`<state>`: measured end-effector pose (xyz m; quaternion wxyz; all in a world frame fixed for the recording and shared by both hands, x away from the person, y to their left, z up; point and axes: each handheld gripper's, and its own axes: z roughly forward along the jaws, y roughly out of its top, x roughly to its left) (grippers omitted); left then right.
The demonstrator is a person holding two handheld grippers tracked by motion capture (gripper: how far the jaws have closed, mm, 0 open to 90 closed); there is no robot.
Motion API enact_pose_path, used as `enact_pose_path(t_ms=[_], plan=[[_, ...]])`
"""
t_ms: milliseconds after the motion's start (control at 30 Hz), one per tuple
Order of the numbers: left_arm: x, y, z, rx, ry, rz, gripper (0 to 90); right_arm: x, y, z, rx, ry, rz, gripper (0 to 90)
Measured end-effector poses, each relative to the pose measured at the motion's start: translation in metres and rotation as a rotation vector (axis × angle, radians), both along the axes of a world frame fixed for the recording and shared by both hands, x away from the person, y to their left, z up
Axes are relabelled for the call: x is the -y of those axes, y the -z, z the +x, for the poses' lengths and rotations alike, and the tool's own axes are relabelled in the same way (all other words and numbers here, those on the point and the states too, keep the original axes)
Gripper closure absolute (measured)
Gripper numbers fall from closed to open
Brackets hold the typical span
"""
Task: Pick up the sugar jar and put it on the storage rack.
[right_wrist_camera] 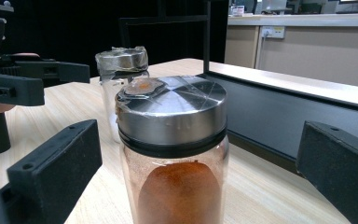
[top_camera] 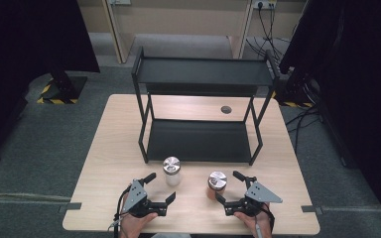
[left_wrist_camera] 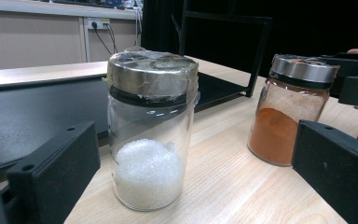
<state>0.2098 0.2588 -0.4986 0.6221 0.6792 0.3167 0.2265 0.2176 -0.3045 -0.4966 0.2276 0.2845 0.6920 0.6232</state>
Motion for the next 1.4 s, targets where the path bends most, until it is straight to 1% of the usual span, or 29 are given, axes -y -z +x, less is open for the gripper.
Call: enact_pose_path(t_ms=[167, 533, 733, 1000, 1400], plan=[[-0.0002, 0.0001, -0.0002, 0.000, -0.005, -0.002, 0.3, 0.0018, 0.0003, -0.0023, 0.004, -0.001, 0.006, 0.4], [-0.0007, -0.0007, -0.0003, -0.001, -0.008, 0.004, 0.4, 0.0036, 0.0016, -0.0022, -0.006, 0.003, 0.014, 0.4], [-0.0021, -0.0008, 0.0002, -0.007, -0.009, -0.002, 0.4, 0.0044, 0.0018, -0.0027, -0.010, 0.003, 0.020, 0.4], [-0.0015, -0.0012, -0.0002, -0.011, -0.016, -0.001, 0.5, 0.0051, 0.0024, -0.0023, -0.013, 0.002, 0.025, 0.4], [0.0006, -0.0023, 0.0036, -0.014, -0.021, 0.002, 0.7, 0.0046, 0.0033, -0.0020, -0.014, 0.000, 0.031, 0.4]])
